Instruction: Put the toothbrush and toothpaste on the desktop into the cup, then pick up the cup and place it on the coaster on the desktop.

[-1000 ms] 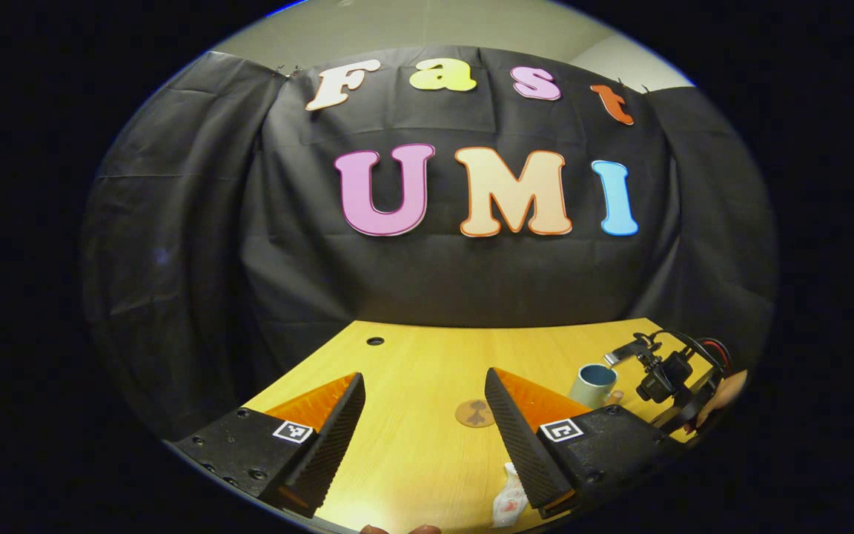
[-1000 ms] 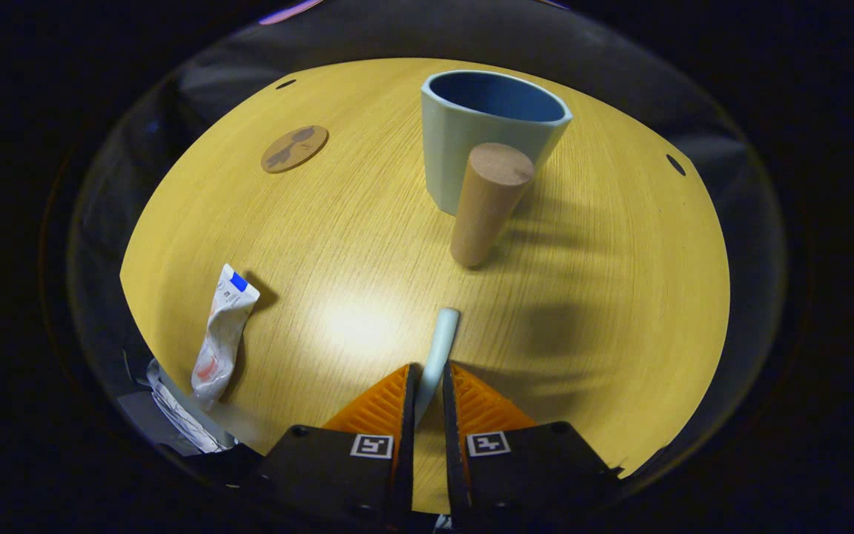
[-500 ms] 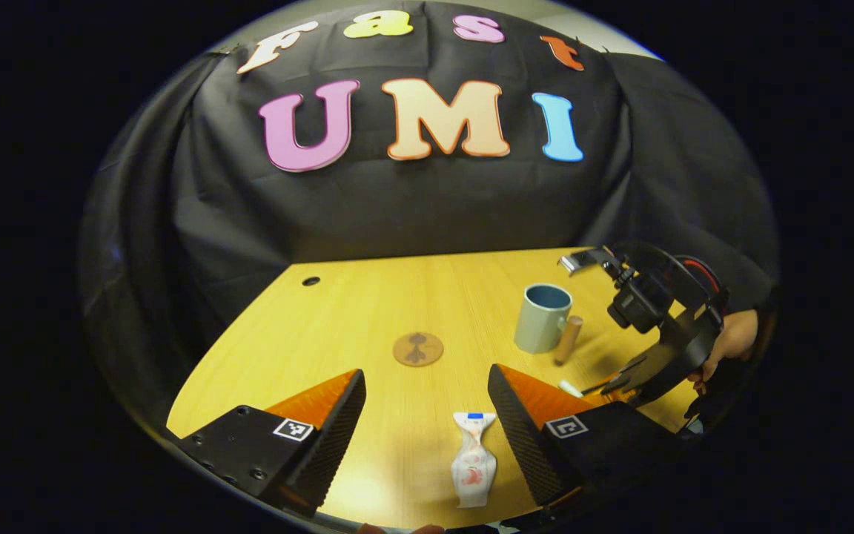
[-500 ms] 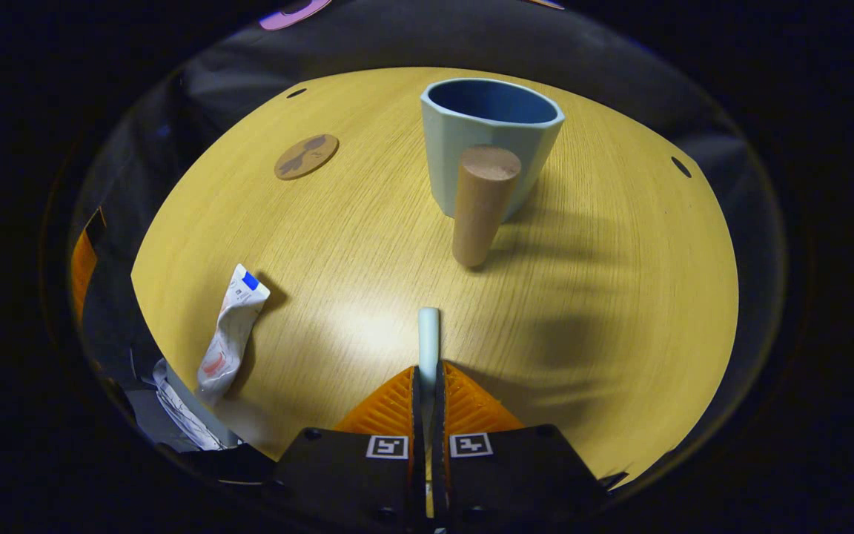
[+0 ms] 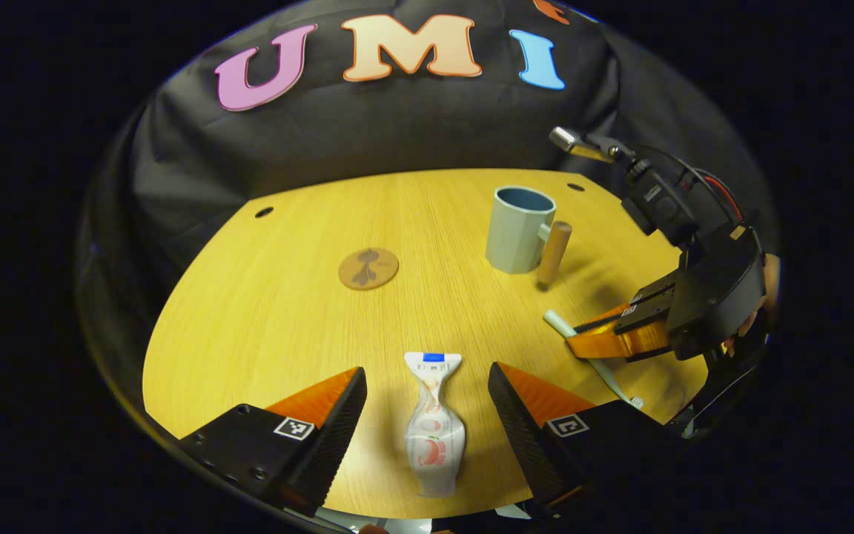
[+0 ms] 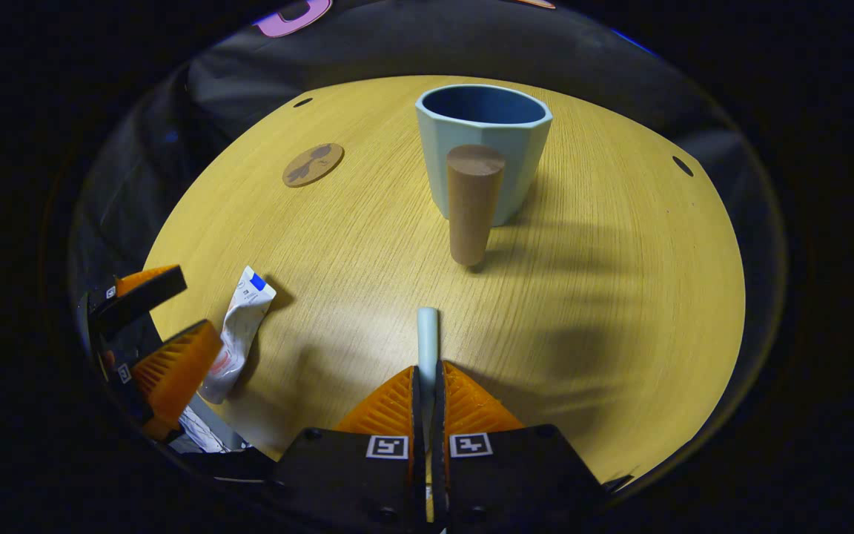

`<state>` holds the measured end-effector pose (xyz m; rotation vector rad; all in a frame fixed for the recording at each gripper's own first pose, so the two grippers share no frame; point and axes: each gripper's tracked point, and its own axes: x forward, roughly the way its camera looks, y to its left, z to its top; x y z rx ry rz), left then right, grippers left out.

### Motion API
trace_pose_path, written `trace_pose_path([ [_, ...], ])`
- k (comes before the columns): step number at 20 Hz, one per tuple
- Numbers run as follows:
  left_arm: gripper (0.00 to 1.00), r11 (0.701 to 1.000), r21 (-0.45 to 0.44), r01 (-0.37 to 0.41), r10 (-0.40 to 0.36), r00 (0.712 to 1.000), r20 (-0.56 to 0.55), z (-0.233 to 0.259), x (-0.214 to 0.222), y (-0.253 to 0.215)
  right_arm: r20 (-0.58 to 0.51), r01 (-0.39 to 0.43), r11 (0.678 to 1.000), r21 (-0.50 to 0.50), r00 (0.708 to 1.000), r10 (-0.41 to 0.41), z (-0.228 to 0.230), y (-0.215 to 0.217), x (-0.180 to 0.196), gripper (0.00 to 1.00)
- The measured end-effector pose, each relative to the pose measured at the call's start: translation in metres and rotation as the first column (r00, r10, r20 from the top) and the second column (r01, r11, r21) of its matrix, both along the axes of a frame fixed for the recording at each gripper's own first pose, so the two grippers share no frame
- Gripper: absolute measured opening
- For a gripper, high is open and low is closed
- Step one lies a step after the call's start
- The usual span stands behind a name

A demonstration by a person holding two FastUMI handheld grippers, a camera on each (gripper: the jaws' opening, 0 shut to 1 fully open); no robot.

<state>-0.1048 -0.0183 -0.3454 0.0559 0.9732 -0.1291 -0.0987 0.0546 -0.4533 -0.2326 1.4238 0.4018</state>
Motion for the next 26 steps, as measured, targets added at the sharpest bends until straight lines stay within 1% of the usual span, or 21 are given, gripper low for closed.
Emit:
trace_pose_path([
  [4,0.96,0.999,-0.016,-0.035,0.033,0.993,-0.116,-0.026,-0.008,-0.006,0.002,0.007,1.000,0.030,1.000,-0.007,0.000,0.000,-0.001,0.06],
  [8,0.96,0.998,0.017,-0.061,0.062,0.985,-0.159,-0.040,-0.009,-0.006,-0.003,0.030,0.996,0.090,1.000,-0.030,0.001,-0.001,-0.001,0.06],
  [11,0.94,0.994,0.038,-0.107,0.113,0.969,-0.219,-0.047,-0.017,-0.008,-0.014,0.049,0.989,0.140,0.999,-0.048,0.001,-0.002,-0.001,0.06],
  [13,0.88,0.992,0.044,-0.118,0.125,0.972,-0.201,-0.047,-0.012,-0.011,-0.015,0.038,0.986,0.161,0.999,-0.036,0.001,-0.002,-0.001,0.06],
  [14,0.80,0.991,0.042,-0.130,0.136,0.969,-0.205,-0.046,-0.012,-0.011,-0.011,0.026,0.986,0.167,1.000,-0.024,0.001,0.001,0.000,0.06],
  [15,0.76,0.989,0.042,-0.139,0.144,0.970,-0.194,-0.046,-0.008,-0.013,-0.004,0.011,0.986,0.169,1.000,-0.010,-0.003,0.007,-0.001,0.06],
  [16,0.65,0.988,0.039,-0.151,0.156,0.966,-0.207,-0.049,-0.008,-0.017,0.004,-0.005,0.986,0.168,1.000,0.004,-0.006,0.009,0.000,0.06],
  [17,0.57,0.986,0.042,-0.163,0.168,0.964,-0.206,-0.050,-0.006,-0.017,0.012,-0.018,0.986,0.165,1.000,0.016,-0.002,0.004,-0.001,0.04],
  [18,0.45,0.985,0.037,-0.167,0.171,0.961,-0.219,-0.049,-0.006,-0.019,0.017,-0.026,0.987,0.160,1.000,0.024,-0.001,0.002,0.000,0.06],
  [19,0.34,0.986,0.033,-0.165,0.168,0.961,-0.221,-0.049,-0.003,-0.020,0.023,-0.032,0.988,0.154,0.999,0.029,-0.001,0.002,-0.001,0.06],
  [20,0.20,0.988,0.028,-0.152,0.154,0.962,-0.226,-0.050,-0.001,-0.022,0.028,-0.036,0.988,0.149,0.999,0.032,0.000,0.001,0.000,0.06],
  [22,0.11,0.993,0.017,-0.119,0.120,0.966,-0.229,-0.049,0.002,-0.022,0.035,-0.024,0.990,0.139,0.999,0.019,0.002,0.000,-0.002,0.06],
  [24,0.04,0.994,-0.006,-0.109,0.104,0.967,-0.234,-0.048,0.003,-0.023,0.053,0.007,0.990,0.140,0.998,-0.014,0.003,0.001,0.000,0.06],
  [26,0.01,0.990,-0.059,-0.131,0.112,0.963,-0.246,-0.045,0.002,-0.026,0.054,0.026,0.988,0.153,0.998,-0.034,0.006,0.003,-0.003,0.06],
])
